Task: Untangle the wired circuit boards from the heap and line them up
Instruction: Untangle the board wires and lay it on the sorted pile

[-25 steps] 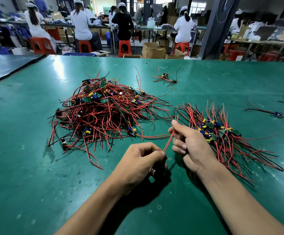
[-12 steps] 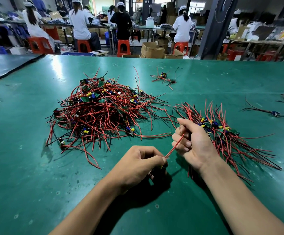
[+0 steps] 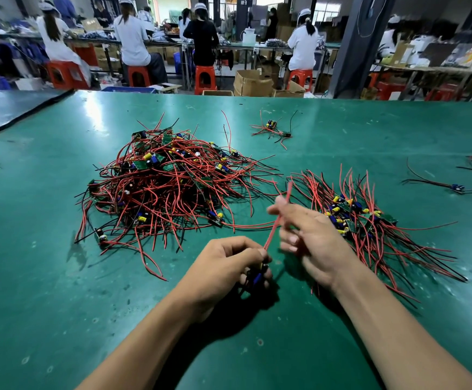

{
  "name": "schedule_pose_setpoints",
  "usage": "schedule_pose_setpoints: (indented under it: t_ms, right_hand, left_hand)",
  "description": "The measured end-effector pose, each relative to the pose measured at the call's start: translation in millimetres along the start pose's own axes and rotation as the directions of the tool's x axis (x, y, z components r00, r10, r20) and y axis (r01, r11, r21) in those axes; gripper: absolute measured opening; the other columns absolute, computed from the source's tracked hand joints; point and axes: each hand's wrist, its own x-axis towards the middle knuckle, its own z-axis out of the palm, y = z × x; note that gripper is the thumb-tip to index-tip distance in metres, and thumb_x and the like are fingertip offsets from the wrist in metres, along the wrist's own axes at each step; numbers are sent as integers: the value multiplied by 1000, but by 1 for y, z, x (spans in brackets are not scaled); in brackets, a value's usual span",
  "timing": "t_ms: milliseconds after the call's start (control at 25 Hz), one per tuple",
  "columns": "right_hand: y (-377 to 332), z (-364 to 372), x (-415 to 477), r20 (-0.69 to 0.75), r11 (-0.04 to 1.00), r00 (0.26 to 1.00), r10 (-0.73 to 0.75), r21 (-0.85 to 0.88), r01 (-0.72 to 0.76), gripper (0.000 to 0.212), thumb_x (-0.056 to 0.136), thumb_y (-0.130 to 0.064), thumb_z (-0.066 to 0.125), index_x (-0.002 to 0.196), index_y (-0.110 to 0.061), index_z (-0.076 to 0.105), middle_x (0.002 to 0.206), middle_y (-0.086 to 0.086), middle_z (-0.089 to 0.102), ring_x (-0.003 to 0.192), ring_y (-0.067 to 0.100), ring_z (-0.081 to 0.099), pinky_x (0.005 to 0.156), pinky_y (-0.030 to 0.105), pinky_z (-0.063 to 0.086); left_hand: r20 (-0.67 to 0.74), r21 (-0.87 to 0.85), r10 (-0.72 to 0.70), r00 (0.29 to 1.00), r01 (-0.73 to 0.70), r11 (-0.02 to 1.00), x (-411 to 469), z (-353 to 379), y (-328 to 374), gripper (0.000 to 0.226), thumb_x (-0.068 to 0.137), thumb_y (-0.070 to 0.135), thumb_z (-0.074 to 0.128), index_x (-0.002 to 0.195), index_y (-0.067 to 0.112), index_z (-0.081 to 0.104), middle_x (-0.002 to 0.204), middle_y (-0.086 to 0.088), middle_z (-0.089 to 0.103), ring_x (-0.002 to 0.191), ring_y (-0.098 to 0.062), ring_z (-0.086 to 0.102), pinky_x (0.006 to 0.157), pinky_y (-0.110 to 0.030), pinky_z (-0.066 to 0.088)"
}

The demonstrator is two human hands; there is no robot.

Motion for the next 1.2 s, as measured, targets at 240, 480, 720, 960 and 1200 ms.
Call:
schedule_pose_setpoints:
  t_ms: [240,480,720,960,1200]
  right_hand:
    - [14,9,-7,130,964,990,62,-265,-26,29,86,-41,72,90,-12,77,53,3,47,40,13,38,43,22,32]
    - [9,-8,7,-128,940,965,-229,-285,185,25,95,-26,66,77,-13,76,46,-5,36,40,8,30,39,20,28]
    - [2,-6,9,-300,959,916,-267,-174,223,31,95,-26,67,68,-12,70,63,9,43,39,8,25,37,19,21]
    - [-5,-5,5,-360,986,918,-164,-79,145,44,99,-39,57,72,-5,64,59,-2,37,36,5,27,34,17,22]
    - [-9,-3,5,-359,986,919,-162,-95,137,51,101,-50,48,87,-5,69,63,-2,38,37,6,29,35,19,24]
  left_hand:
    - [-61,-134,-4,998,-4,991,3,-3,-1,27,91,4,59,68,14,71,69,-18,66,52,-20,62,49,-23,52]
    - [61,-13,3,998,-2,1000,0,-2,2,24,89,6,62,68,14,70,65,-14,66,53,-21,60,54,-23,50]
    - [95,5,10,995,-11,1000,1,-2,2,26,89,5,61,66,15,71,64,-11,66,56,-21,59,58,-26,48]
    - [87,24,2,996,-4,1000,2,-5,-3,23,89,6,63,69,14,71,67,-11,68,58,-20,60,60,-28,45]
    - [-104,-274,-82,991,51,960,11,-1,0,54,87,52,50,103,3,67,96,-23,73,74,-27,71,67,-32,59]
